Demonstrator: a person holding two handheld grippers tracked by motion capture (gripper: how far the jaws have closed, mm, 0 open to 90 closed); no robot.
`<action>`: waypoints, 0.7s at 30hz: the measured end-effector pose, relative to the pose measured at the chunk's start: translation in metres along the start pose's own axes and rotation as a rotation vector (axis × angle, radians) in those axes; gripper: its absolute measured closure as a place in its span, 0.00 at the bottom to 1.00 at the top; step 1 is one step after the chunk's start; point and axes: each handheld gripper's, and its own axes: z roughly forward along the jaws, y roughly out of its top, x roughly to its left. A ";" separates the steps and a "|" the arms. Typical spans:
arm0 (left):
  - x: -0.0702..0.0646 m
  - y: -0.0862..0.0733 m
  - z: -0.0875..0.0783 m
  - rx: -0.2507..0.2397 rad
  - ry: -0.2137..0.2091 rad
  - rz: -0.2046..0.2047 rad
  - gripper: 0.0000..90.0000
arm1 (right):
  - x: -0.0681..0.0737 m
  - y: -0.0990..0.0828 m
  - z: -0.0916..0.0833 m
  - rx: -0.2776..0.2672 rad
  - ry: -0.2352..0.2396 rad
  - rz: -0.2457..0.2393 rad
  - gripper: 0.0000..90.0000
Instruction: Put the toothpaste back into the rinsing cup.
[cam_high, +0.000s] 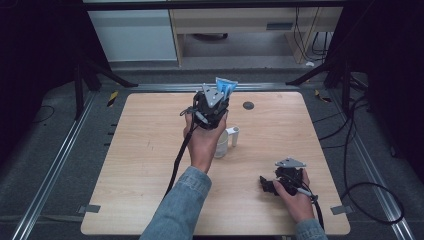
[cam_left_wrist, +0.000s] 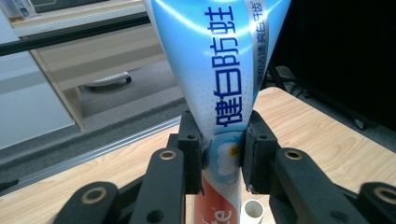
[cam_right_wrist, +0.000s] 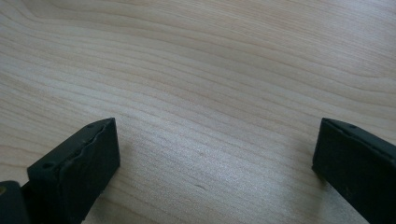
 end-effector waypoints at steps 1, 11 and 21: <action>0.000 0.000 0.000 0.000 0.000 0.000 0.80 | 0.000 0.000 0.000 0.000 0.000 0.000 0.01; -0.001 -0.011 0.003 0.008 0.004 -0.002 0.80 | 0.000 0.000 0.000 0.000 -0.001 -0.003 0.01; -0.005 -0.022 0.007 0.007 0.011 -0.010 0.80 | 0.000 0.000 0.000 0.001 -0.001 -0.002 0.01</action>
